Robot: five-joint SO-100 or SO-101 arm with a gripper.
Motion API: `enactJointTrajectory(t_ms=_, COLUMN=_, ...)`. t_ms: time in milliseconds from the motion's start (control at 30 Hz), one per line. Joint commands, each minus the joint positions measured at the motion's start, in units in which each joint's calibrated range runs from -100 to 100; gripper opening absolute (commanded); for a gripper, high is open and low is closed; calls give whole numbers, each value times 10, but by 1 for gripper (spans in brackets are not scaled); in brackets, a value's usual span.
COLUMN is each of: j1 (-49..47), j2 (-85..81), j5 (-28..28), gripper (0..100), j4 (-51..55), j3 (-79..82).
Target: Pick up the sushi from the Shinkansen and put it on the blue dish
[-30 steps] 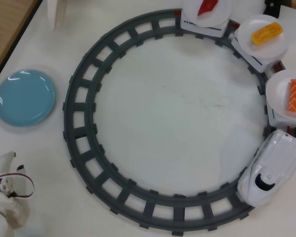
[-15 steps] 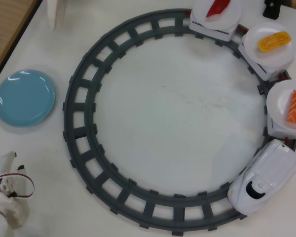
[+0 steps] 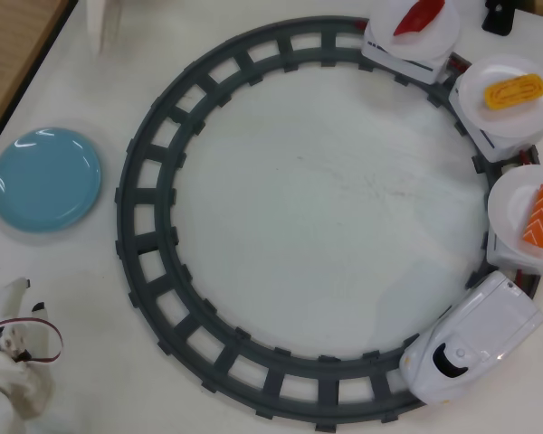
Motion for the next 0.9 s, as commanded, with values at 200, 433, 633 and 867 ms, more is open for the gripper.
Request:
enactJointTrajectory(t_ms=200, j1=23, j2=-3, j5=-1, gripper=14, j4=-7, j3=-26)
enactJointTrajectory(t_ms=433, j1=105, j2=-2, j5=-1, gripper=14, j4=-7, j3=-41)
enactJointTrajectory(t_ms=633, j1=140, j2=8, j5=-1, gripper=14, j4=-7, j3=-85)
enactJointTrajectory(t_ms=867, j1=188, j2=81, j5=-1, gripper=14, j4=-7, j3=-130)
